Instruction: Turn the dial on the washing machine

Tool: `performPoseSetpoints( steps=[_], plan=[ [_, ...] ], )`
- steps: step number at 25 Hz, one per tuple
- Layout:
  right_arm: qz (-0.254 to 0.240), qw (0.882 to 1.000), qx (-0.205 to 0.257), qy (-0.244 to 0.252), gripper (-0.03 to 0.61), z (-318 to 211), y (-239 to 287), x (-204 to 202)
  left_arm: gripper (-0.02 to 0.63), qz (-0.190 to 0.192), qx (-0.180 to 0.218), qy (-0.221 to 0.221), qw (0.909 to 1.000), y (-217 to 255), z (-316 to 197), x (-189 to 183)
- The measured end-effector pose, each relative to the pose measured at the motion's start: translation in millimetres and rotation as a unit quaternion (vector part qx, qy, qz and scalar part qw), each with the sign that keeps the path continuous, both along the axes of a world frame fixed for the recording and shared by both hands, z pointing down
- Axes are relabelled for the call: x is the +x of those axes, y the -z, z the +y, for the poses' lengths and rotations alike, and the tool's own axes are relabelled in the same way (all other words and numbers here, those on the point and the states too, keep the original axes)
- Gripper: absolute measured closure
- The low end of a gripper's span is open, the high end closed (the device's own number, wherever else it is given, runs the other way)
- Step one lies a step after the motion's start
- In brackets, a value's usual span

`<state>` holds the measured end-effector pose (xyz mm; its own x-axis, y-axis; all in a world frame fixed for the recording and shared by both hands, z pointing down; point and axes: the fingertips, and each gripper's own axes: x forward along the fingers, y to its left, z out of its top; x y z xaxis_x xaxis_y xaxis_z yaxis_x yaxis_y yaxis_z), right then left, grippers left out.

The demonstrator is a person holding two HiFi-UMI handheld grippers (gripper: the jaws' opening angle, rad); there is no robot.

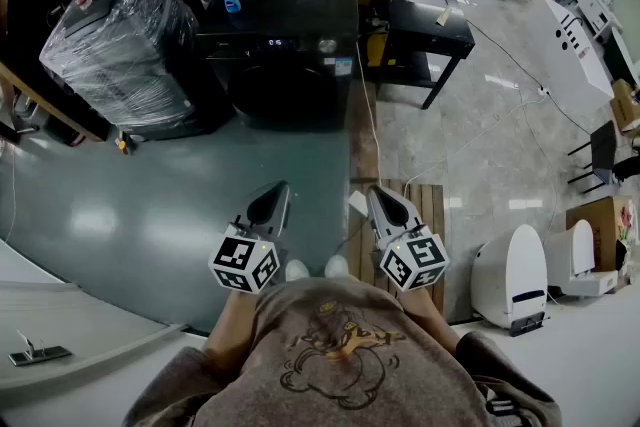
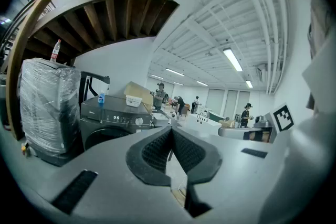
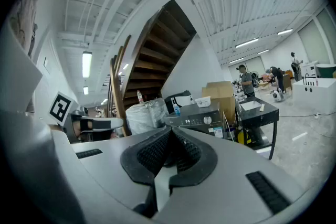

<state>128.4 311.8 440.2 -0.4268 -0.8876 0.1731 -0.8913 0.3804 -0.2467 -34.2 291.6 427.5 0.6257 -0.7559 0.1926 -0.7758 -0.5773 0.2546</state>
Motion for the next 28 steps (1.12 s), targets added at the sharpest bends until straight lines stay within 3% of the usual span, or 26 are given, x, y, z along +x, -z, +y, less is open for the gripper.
performPoseSetpoints(
  steps=[6, 15, 28],
  plan=[
    [-0.011, 1.000, 0.016, 0.017, 0.578, -4.7, 4.4, 12.3, 0.621, 0.000, 0.007, 0.005, 1.0000, -1.1, -2.9, 17.3],
    [-0.013, 1.000, 0.003, 0.024, 0.578, -29.0, -15.6, 21.8, 0.622, -0.002, 0.016, 0.032, 0.9994, -1.1, -25.7, 18.4],
    [-0.001, 1.000, -0.005, 0.018, 0.578, -156.0, -18.8, -8.3, 0.621, 0.000, 0.010, 0.017, 0.9998, -6.9, -157.9, -0.6]
  ],
)
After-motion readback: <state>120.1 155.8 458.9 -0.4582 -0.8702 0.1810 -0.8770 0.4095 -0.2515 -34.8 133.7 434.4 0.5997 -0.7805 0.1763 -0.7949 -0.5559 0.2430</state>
